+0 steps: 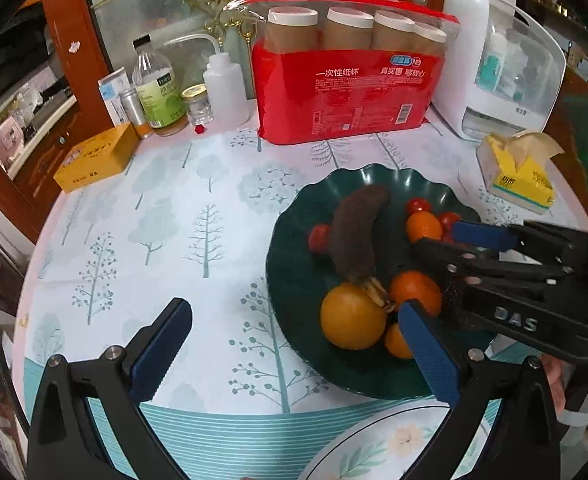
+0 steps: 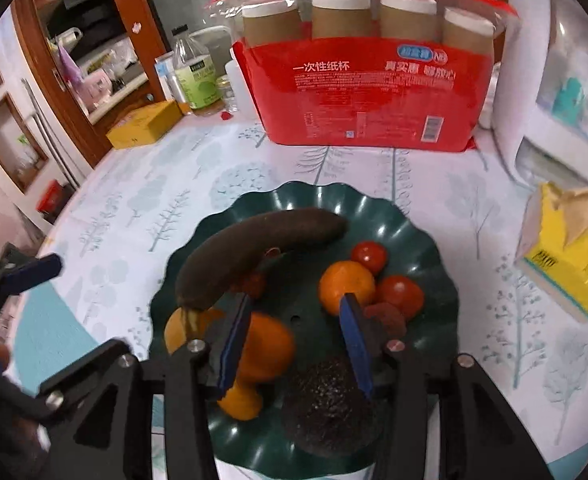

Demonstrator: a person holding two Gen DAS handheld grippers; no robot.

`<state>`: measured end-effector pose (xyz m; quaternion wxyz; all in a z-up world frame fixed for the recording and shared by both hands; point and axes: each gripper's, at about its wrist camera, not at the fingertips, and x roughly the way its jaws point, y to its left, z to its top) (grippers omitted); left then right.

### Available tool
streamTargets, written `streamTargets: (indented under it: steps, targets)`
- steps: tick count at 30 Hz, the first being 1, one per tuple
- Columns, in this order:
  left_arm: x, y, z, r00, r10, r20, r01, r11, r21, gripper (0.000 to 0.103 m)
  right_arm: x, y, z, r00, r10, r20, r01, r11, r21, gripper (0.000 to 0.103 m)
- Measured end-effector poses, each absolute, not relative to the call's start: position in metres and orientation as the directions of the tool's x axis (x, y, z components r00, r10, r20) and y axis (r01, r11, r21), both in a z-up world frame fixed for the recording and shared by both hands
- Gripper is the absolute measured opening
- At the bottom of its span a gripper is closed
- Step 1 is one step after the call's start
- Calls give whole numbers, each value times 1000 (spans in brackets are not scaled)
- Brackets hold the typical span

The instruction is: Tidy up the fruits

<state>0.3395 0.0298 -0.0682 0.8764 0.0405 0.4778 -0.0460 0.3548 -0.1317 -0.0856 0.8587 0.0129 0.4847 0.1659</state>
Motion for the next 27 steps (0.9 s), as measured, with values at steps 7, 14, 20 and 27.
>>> streamTargets:
  steps: [7, 14, 20, 27]
  targets:
    - [338, 38, -69, 521, -42, -853, 60, 998, -13, 102, 337, -153, -71, 516, 318, -796, -251, 944, 214, 53]
    - [316, 47, -51, 520, -30, -854, 45, 999, -8, 102, 314, -163, -57, 506, 237, -830, -238, 963, 130, 54]
    - [277, 45, -38, 511, -33, -859, 51, 999, -8, 102, 274, -172, -43, 517, 229, -825, -216, 967, 134, 54]
    - [210, 33, -19, 555, 0, -832, 61, 997, 41, 102, 208, -164, -19, 554, 212, -805, -214, 971, 108, 54]
